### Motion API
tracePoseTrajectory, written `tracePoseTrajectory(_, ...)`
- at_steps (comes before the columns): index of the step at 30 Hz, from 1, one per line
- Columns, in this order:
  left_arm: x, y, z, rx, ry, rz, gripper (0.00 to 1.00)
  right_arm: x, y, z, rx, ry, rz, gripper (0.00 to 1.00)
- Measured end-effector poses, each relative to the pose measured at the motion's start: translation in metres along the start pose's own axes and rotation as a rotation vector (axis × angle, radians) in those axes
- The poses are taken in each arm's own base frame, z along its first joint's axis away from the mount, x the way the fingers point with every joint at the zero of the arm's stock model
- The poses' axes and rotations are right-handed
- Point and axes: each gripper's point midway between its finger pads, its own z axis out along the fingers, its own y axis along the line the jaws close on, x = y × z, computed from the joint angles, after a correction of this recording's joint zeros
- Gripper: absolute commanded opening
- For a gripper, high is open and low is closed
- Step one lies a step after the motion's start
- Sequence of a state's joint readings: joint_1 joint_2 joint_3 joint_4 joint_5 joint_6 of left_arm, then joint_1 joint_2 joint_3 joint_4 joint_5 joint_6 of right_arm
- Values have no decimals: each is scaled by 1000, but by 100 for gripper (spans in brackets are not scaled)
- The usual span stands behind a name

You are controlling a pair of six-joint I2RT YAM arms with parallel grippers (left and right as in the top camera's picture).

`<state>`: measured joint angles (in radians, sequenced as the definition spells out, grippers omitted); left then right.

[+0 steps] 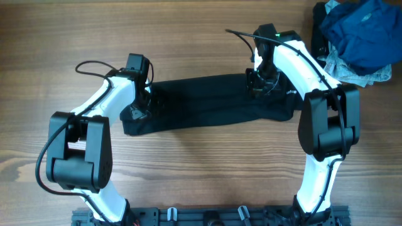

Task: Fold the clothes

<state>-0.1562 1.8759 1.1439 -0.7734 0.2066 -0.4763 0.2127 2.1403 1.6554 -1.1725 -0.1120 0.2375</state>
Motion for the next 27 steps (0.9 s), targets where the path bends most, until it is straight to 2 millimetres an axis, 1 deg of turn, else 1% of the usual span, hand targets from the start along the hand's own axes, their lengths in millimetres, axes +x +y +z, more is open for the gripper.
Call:
tracePoseTrajectory(2,16,9,0,-38,64,-13,4,11,-8,0,39,43,5,12)
tracePoseTrajectory(3,18,11,0,-44,73,-13,4,14,-10,-1,54,55,10,12)
tracePoseTrajectory(5,17,15,0,-69,68,-10,4,14,-16,-1,86,51,19,12)
tracePoseTrajectory(7,15,24,-2,-122,50,-6,4,13,-21,-3,114,42,35,12)
tracePoseTrajectory(8,12,25,-5,-133,37,-5,4,12,-22,-6,121,31,39,14)
tracePoseTrajectory(9,5,23,-13,-134,0,1,4,10,-21,-11,121,11,45,23)
tracePoseTrajectory(10,-6,16,-28,-119,-58,10,4,3,-18,-26,108,-48,52,27)
tracePoseTrajectory(11,-17,6,-43,-82,-125,21,4,-5,-14,-37,88,-105,47,28)
tracePoseTrajectory(12,-28,-4,-57,-41,-188,31,4,-28,-1,-59,17,-237,30,28)
tracePoseTrajectory(13,-44,-23,-80,41,-286,52,4,-39,9,-77,-30,-312,14,27)
tracePoseTrajectory(14,-49,-31,-85,76,-310,60,4,-44,14,-83,-57,-345,4,27)
tracePoseTrajectory(15,-51,-36,-87,97,-317,62,4,-55,21,-89,-88,-394,-10,27)
tracePoseTrajectory(16,-51,-38,-84,109,-311,63,4,-61,24,-89,-105,-411,-17,27)
tracePoseTrajectory(18,-50,-39,-74,115,-279,58,4,-65,27,-80,-114,-399,-22,20)
tracePoseTrajectory(20,-46,-39,-57,118,-224,54,4,-66,24,-57,-101,-349,-17,16)
tracePoseTrajectory(21,-44,-39,-47,119,-192,52,4,-64,21,-38,-87,-297,-10,16)
tracePoseTrajectory(22,-41,-40,-40,116,-168,52,4,-60,18,-23,-71,-249,-3,17)
tracePoseTrajectory(24,-37,-42,-34,122,-145,58,4,-44,7,-6,-18,-165,12,18)
tracePoseTrajectory(25,-37,-43,-34,124,-144,60,4,-39,2,-5,5,-144,15,17)
tracePoseTrajectory(27,-36,-43,-34,126,-142,60,4,-16,-16,-4,88,-54,31,12)
